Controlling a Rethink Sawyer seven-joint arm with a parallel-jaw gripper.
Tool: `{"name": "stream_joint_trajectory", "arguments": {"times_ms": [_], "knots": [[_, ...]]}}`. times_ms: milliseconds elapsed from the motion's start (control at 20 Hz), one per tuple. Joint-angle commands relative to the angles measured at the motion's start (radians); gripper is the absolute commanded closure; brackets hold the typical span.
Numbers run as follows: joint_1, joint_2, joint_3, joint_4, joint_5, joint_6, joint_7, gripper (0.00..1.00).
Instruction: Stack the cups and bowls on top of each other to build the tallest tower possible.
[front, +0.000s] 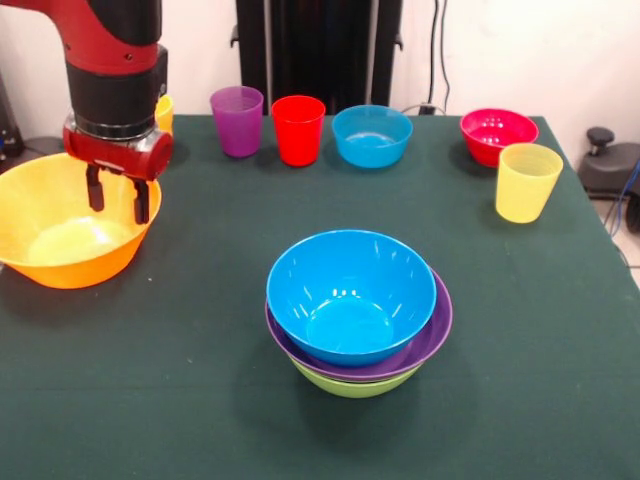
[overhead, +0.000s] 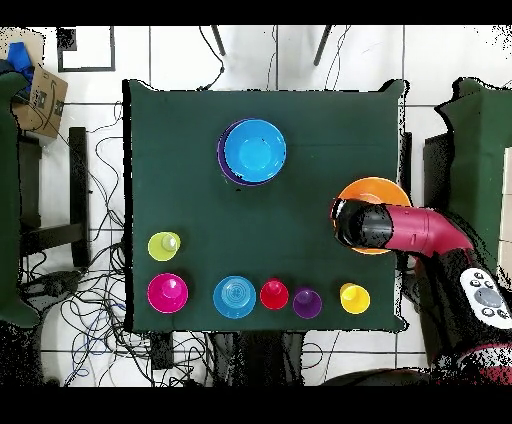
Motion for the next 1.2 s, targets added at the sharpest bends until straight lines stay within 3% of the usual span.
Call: {"name": "stream_joint_trajectory", "arguments": {"times_ms": [50,300,600,900,1200], "knots": [[0.018,-0.076,0.096,0.074,0.040,0.058,-0.081,0.00],[0.060,-0.135,0.090,0.041,0.076,0.173,-0.103,0.00],[0.073,-0.141,0.090,0.029,0.097,0.205,-0.098,0.00],[0.090,-0.195,0.084,0.051,0.126,0.259,-0.098,0.00],[0.105,-0.102,0.084,0.034,0.110,0.150,-0.046,0.00]]}}
